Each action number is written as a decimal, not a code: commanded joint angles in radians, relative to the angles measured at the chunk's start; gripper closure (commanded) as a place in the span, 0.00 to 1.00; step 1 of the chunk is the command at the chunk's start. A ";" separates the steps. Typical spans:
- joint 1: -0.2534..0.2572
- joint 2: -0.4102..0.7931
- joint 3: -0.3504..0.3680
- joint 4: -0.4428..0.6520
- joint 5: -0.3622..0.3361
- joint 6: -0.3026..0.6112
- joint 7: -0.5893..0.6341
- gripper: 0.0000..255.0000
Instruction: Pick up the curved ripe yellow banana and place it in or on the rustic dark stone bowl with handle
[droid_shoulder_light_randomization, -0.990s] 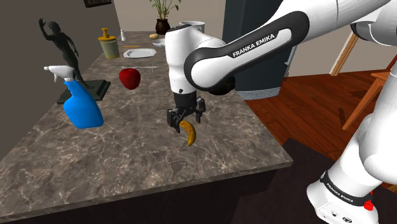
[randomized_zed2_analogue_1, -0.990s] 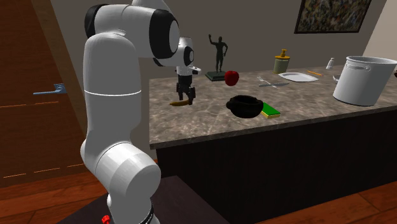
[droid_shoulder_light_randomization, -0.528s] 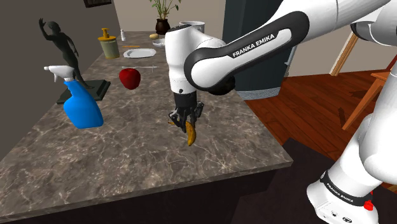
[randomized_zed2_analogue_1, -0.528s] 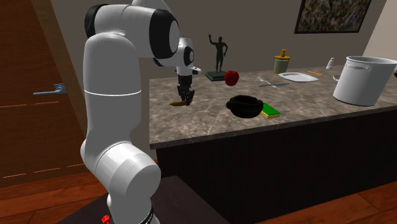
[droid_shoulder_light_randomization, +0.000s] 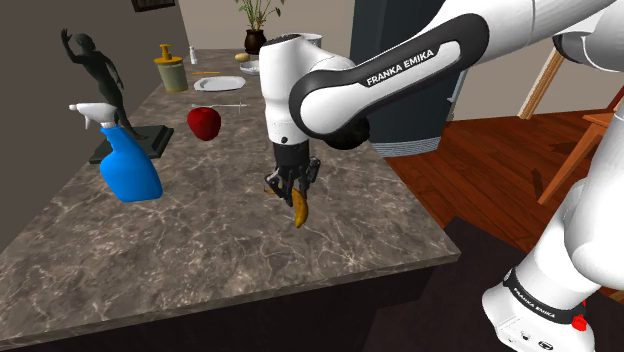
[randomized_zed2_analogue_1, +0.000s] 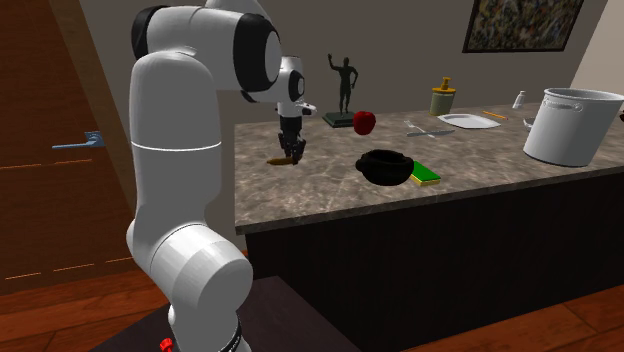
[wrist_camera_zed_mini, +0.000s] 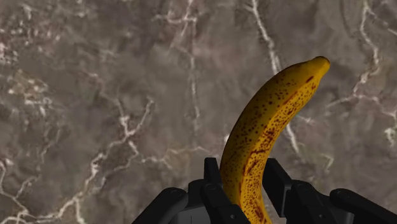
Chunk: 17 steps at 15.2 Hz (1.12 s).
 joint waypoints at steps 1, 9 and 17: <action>-0.001 -0.008 0.001 0.015 0.004 -0.022 -0.003 1.00; -0.003 -0.038 0.004 0.089 0.021 -0.122 -0.014 1.00; -0.003 -0.054 0.006 0.178 0.029 -0.226 -0.020 1.00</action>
